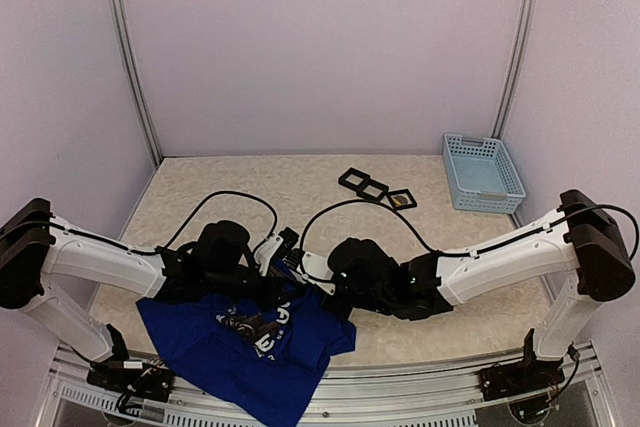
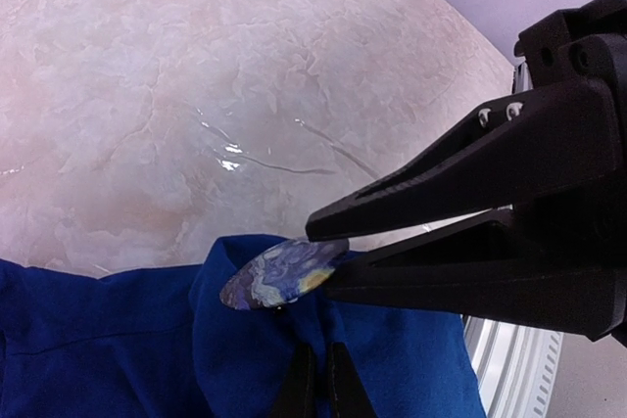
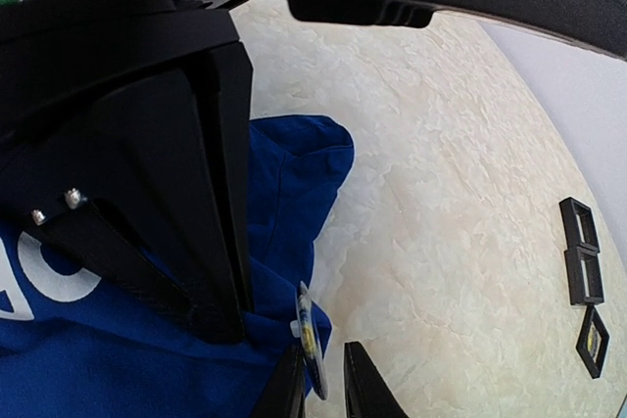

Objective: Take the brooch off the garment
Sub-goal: Pass from the left arm to the right

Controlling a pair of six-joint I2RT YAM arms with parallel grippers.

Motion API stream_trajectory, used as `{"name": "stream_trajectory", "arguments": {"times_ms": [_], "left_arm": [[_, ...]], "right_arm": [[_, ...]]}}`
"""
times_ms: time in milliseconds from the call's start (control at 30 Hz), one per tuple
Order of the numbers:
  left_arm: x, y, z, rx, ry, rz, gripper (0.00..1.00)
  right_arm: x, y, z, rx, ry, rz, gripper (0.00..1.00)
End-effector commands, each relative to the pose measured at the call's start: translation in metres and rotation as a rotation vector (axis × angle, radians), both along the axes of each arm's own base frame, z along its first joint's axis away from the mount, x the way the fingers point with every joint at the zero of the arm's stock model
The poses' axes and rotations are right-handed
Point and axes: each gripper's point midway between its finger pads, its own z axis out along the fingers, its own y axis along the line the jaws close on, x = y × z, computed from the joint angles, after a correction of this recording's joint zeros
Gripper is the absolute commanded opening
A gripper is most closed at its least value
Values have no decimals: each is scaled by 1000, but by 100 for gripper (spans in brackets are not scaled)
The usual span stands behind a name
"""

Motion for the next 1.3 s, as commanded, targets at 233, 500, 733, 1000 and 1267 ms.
{"name": "stream_trajectory", "arguments": {"times_ms": [233,500,733,1000,1267], "left_arm": [[-5,-4,12,-14,-33,-28,0],[-6,-5,11,-13,-33,-31,0],[-4,0,13,-5,-47,-8,3],[3,14,26,-2,-105,50,40],[-3,26,55,-69,-206,46,82]], "right_arm": [[3,1,-11,-43,0,-15,12],[3,0,-9,-35,-5,-20,1],[4,-5,6,42,-31,-37,0],[-6,-19,42,238,-63,-13,0],[-29,-26,74,414,-65,99,0]]}}
